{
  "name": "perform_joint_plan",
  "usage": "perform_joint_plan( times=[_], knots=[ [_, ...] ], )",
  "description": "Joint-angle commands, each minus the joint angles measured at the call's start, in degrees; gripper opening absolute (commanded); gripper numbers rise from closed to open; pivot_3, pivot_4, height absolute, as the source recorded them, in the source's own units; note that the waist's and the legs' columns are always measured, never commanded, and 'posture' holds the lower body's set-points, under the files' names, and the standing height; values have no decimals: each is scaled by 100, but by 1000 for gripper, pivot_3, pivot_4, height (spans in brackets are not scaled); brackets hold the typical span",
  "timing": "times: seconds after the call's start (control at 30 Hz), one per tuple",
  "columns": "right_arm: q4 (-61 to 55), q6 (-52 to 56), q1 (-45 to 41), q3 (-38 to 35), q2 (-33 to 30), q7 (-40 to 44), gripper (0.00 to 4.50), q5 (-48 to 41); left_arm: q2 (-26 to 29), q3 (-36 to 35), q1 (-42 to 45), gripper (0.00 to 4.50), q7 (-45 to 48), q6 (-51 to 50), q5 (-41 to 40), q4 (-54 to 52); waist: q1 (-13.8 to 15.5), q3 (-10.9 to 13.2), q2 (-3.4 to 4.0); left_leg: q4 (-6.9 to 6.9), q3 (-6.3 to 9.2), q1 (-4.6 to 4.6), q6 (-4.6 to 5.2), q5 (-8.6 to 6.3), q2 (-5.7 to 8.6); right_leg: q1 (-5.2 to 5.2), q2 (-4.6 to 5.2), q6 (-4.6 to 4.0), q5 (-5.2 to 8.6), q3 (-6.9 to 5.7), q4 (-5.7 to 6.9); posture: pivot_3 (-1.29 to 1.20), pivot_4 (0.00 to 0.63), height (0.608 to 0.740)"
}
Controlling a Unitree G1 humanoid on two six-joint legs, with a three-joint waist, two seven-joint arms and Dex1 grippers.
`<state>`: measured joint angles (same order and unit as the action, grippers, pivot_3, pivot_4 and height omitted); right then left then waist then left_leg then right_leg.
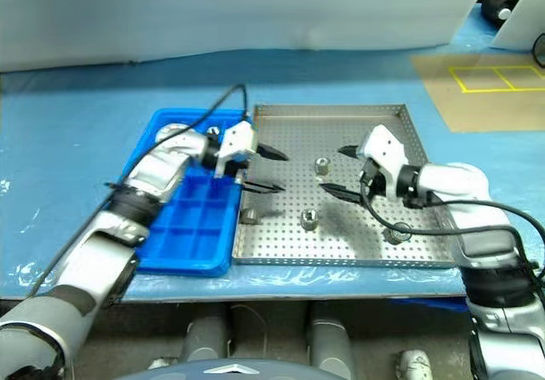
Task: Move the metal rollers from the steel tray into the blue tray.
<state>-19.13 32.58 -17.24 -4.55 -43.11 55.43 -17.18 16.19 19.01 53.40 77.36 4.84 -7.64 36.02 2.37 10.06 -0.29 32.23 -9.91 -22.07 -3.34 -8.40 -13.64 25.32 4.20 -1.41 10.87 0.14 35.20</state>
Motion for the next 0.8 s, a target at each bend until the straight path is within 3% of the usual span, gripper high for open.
perform_joint_plan(
  times=[0.03,0.23,0.57,0.8],
  knots=[
    [-761,337,363,-488,-99,-337,4500,-244,-320,102,288,3536,251,481,130,504,-70,0,1,1,-1,2,4,-2,-1,-5,-1,7,-5,2,-11,-423,150,740],
    [-1392,705,956,-793,-170,-709,4500,-433,-719,228,299,3536,662,844,325,967,-243,-1,2,3,-9,2,33,-20,7,-21,1,13,-8,6,-48,-486,150,740],
    [-1456,719,1117,-756,-273,-944,4500,-501,-784,426,145,3536,1035,1066,644,1126,-315,-1,2,8,-9,0,35,-21,6,-23,1,34,5,3,-48,-492,150,740],
    [-1417,616,1219,-699,-297,-1017,4500,-424,-978,505,104,3536,436,1262,1128,1704,-321,-2,3,8,-9,-1,39,-24,7,-25,1,18,-4,3,-52,-505,150,740]
  ],
)
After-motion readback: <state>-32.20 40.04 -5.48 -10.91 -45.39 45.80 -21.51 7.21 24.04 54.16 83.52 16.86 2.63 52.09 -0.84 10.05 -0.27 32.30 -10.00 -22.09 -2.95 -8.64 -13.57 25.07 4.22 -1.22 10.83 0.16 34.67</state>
